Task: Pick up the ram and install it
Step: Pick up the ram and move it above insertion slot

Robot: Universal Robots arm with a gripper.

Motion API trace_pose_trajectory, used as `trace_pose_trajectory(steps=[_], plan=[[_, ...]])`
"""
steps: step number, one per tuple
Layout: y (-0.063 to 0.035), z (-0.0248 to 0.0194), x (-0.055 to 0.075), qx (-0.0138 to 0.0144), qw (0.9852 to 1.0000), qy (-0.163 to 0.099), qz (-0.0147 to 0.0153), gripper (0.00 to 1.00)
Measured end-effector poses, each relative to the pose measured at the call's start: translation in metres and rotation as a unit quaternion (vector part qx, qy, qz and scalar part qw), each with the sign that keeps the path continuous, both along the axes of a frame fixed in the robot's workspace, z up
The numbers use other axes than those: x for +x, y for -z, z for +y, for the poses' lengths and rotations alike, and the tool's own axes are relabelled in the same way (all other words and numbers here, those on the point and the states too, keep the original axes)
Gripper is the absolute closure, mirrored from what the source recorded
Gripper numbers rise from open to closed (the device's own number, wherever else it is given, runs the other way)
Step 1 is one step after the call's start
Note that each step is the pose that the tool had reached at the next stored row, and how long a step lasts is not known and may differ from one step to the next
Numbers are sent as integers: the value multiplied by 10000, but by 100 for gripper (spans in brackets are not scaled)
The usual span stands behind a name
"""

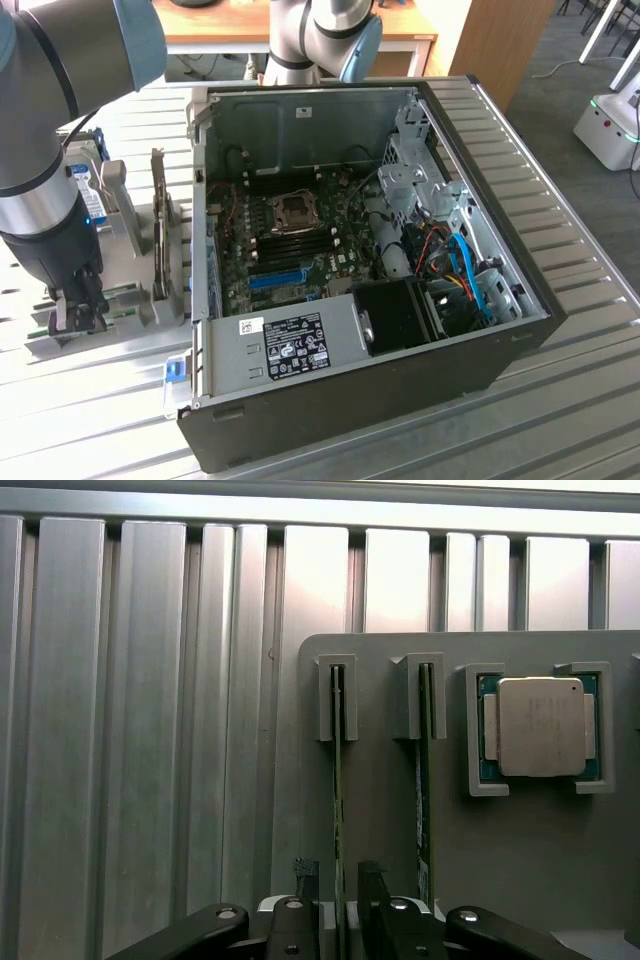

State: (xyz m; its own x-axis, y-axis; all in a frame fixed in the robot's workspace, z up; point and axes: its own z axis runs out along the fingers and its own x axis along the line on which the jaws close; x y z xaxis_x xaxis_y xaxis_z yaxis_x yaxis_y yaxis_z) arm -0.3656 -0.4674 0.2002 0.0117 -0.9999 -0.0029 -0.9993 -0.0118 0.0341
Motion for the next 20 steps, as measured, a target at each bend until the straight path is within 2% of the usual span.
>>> trace_pose_trajectory(steps=[4,5,12,15,16,20], plan=[[0,0,0,0,10000,0,0,69],[0,0,0,0,10000,0,0,63],[0,0,0,0,10000,0,0,63],[0,0,0,0,10000,0,0,64],[0,0,0,0,10000,0,0,71],[0,0,0,0,10000,0,0,73]])
